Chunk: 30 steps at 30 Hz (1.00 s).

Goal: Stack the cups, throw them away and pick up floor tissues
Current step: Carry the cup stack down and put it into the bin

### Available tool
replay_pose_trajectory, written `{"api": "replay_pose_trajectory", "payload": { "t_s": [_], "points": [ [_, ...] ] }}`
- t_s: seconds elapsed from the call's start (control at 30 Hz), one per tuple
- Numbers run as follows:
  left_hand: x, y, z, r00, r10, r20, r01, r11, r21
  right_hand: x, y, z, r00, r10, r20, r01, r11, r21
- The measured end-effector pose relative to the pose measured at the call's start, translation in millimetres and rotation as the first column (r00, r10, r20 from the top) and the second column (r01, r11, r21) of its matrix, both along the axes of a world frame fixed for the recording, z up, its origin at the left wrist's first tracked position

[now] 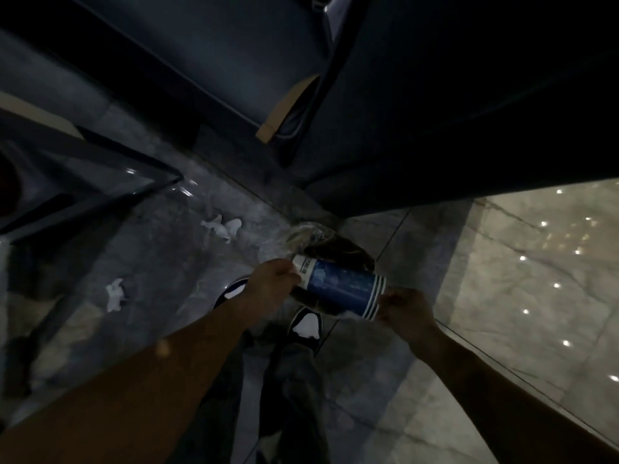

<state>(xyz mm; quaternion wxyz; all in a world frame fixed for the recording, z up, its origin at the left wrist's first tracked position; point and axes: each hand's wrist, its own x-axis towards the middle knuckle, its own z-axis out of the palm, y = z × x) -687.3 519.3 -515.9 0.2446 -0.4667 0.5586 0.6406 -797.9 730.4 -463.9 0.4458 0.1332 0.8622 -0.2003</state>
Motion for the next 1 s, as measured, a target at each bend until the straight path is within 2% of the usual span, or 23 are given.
{"api": "replay_pose_trajectory", "payload": {
  "t_s": [0.13, 0.23, 0.3, 0.47, 0.63, 0.83, 0.93, 1.0],
  "points": [
    [0.5, 6.2, -17.8, 0.999, -0.029, 0.031, 0.029, 1.0, -0.001, -3.1, -3.2, -20.4, 0.998, -0.064, 0.0, 0.064, 0.998, -0.008],
    [3.5, 8.9, -26.7, 0.999, -0.017, 0.03, 0.016, 1.0, 0.019, -6.4, -8.1, -34.3, 0.998, 0.052, 0.042, -0.05, 0.998, -0.042],
    [4.5, 9.0, -32.6, 1.0, -0.005, 0.028, 0.004, 0.999, 0.034, -7.9, -11.4, -45.6, 0.995, 0.07, 0.077, -0.066, 0.997, -0.049],
    [6.0, 4.6, -42.1, 0.999, -0.037, 0.001, 0.037, 0.999, 0.012, 1.0, -27.3, -66.8, 0.999, -0.042, 0.015, 0.042, 0.999, -0.021],
    [19.6, -1.9, -47.6, 0.999, -0.002, 0.05, 0.003, 1.0, -0.018, -1.3, -38.3, -78.9, 0.996, 0.055, 0.076, -0.055, 0.998, 0.009],
    [48.7, -20.7, -41.6, 0.997, -0.024, 0.067, 0.032, 0.99, -0.135, 3.7, -43.8, -76.7, 0.999, 0.005, -0.033, -0.002, 0.996, 0.089],
    [61.7, -31.2, -34.8, 0.992, 0.01, 0.127, 0.007, 0.991, -0.132, 9.5, -47.1, -68.9, 0.995, 0.101, -0.022, -0.098, 0.989, 0.114],
    [70.2, -35.6, -27.4, 0.993, 0.002, 0.118, 0.016, 0.989, -0.145, 14.4, -48.9, -63.5, 0.982, 0.187, -0.031, -0.182, 0.976, 0.118]
  ]
}}
